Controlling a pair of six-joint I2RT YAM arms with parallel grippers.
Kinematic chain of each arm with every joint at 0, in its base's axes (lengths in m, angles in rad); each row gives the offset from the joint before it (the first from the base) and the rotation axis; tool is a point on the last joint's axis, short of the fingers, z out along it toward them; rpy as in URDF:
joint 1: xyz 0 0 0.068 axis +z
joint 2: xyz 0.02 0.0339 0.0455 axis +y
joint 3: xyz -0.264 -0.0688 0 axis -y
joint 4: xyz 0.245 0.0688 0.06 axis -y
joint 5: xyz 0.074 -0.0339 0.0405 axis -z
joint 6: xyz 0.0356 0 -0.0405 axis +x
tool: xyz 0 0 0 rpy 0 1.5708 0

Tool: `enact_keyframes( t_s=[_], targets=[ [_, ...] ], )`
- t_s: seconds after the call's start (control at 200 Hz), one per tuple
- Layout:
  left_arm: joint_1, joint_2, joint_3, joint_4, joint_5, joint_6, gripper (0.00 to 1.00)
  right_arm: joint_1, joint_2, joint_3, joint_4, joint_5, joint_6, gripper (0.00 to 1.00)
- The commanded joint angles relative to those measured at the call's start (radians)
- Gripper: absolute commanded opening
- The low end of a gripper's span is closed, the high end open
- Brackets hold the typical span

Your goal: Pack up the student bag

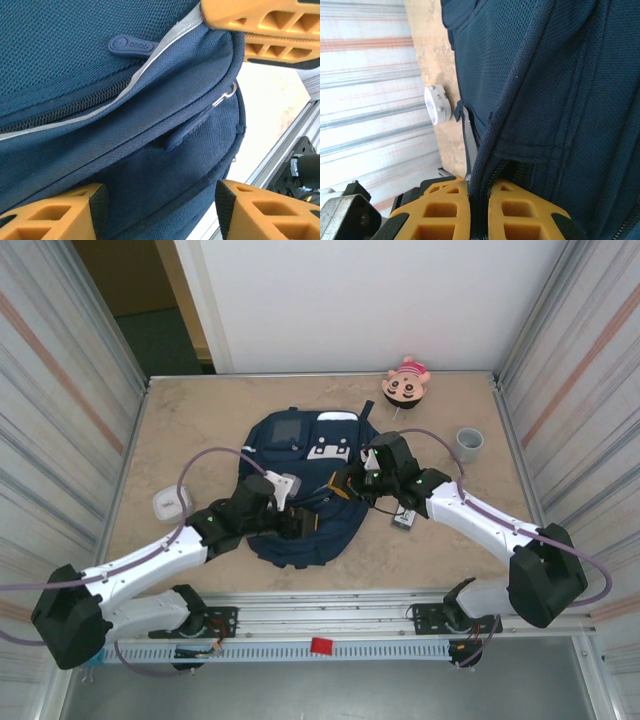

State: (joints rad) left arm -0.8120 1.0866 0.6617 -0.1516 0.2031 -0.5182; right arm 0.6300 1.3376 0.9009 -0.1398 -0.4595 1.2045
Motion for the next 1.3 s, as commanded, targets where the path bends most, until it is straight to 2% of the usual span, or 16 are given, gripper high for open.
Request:
enact_keyframes(
  t_s=[0.0, 0.095, 0.19, 0.386, 0.516, 0.611, 0.872, 1.047, 1.293],
  targets=[
    [-0.005, 0.03, 0.039, 0.102, -0.014, -0.012, 0.61, 0.023, -0.002, 0.049, 0.062, -0.012, 0.025, 0.0],
    [-0.006, 0.059, 0.053, 0.15, -0.016, 0.0, 0.62, 0.031, -0.001, 0.05, 0.06, -0.013, 0.027, 0.0],
    [-0.011, 0.076, 0.063, 0.204, 0.017, 0.005, 0.55, 0.037, 0.002, 0.053, 0.057, -0.014, 0.027, 0.0],
    [-0.031, 0.082, 0.072, 0.227, 0.007, 0.043, 0.41, 0.04, 0.002, 0.054, 0.055, -0.012, 0.029, 0.0],
    [-0.037, 0.092, 0.085, 0.248, 0.044, 0.062, 0.36, 0.044, 0.002, 0.055, 0.052, -0.01, 0.029, 0.0],
    [-0.047, 0.1, 0.087, 0.242, 0.031, 0.073, 0.33, 0.045, 0.0, 0.054, 0.051, -0.007, 0.03, 0.0],
    [-0.049, 0.109, 0.084, 0.135, -0.096, 0.061, 0.0, 0.043, -0.01, 0.054, 0.032, -0.005, 0.023, 0.0],
    [-0.049, 0.063, 0.075, 0.022, -0.168, 0.078, 0.0, 0.012, -0.021, 0.058, -0.006, -0.026, -0.008, 0.0],
    [-0.034, -0.099, -0.019, -0.148, -0.257, 0.111, 0.0, -0.142, -0.037, 0.096, -0.125, -0.121, -0.133, 0.0]
  ],
)
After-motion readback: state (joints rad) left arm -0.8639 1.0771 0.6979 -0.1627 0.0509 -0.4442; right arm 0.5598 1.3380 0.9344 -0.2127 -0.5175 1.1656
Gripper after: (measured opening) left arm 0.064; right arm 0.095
